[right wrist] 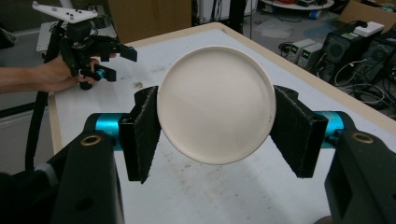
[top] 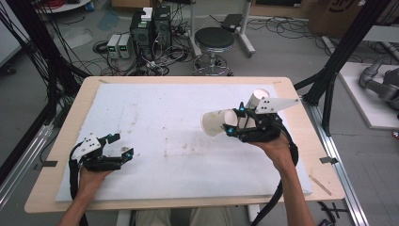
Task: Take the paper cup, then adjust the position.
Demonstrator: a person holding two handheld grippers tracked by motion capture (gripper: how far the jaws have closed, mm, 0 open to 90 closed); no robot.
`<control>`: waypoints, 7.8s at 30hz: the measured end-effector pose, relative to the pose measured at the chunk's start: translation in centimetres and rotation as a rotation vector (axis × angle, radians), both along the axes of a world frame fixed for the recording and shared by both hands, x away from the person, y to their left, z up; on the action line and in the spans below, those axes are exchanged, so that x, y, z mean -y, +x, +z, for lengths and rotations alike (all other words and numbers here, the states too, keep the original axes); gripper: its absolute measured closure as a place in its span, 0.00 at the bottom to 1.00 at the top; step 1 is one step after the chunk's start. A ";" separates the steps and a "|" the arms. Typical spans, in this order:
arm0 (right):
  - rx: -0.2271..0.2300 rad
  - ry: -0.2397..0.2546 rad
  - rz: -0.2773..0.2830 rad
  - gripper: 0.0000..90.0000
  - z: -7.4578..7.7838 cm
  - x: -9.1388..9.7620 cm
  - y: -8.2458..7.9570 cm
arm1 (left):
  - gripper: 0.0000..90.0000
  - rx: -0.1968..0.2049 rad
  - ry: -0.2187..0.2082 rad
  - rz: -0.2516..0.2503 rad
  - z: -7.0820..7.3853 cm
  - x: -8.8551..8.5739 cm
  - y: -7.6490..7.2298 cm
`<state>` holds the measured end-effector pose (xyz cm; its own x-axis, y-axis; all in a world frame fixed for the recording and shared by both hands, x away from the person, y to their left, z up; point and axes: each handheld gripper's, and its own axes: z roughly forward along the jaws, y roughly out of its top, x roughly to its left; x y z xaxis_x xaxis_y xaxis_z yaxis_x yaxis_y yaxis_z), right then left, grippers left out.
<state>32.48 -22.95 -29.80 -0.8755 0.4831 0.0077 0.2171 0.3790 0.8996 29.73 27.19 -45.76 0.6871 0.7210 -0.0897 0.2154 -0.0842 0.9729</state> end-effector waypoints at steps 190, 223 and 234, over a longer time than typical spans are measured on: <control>-0.044 0.081 0.385 0.42 -3.3 -7.3 1.7 | 0.14 -0.099 -0.020 -0.808 8.8 15.7 6.1; -0.038 0.102 0.397 0.42 -3.1 -6.9 1.6 | 0.31 -0.062 0.021 -0.829 9.0 15.3 5.8; -0.050 0.105 0.382 0.18 -3.2 -7.2 1.6 | 0.34 -0.059 0.028 -0.828 9.1 15.2 5.8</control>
